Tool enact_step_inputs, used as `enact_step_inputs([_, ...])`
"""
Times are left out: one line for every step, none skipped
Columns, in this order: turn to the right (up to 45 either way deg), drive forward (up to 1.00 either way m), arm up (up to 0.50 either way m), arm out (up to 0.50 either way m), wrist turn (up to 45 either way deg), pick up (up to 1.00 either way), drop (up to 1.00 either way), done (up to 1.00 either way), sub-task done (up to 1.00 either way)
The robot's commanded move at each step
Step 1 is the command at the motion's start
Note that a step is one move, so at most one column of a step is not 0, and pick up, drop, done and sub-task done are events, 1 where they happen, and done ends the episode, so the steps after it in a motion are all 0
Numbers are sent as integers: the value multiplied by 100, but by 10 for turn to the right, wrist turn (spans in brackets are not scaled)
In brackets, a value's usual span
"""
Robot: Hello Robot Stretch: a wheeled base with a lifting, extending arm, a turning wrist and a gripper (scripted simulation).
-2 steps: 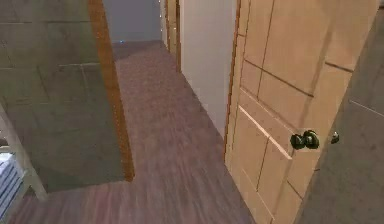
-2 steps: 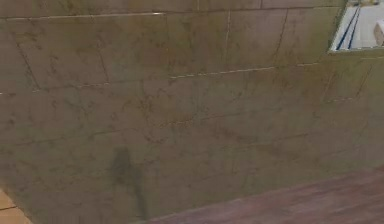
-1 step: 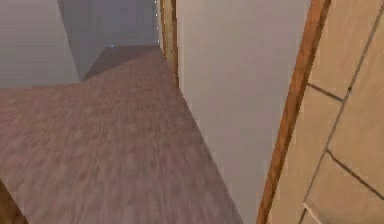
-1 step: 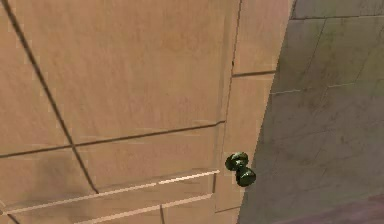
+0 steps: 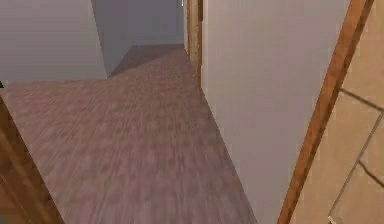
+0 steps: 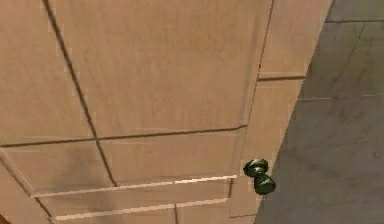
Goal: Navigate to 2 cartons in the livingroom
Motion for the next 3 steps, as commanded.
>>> enact_step_inputs([0,15,0,0,0,0,0,0,0])
enact_step_inputs([-30,0,0,0,0,0,0,0,0])
enact_step_inputs([0,100,0,0,0,0,0,0,0])
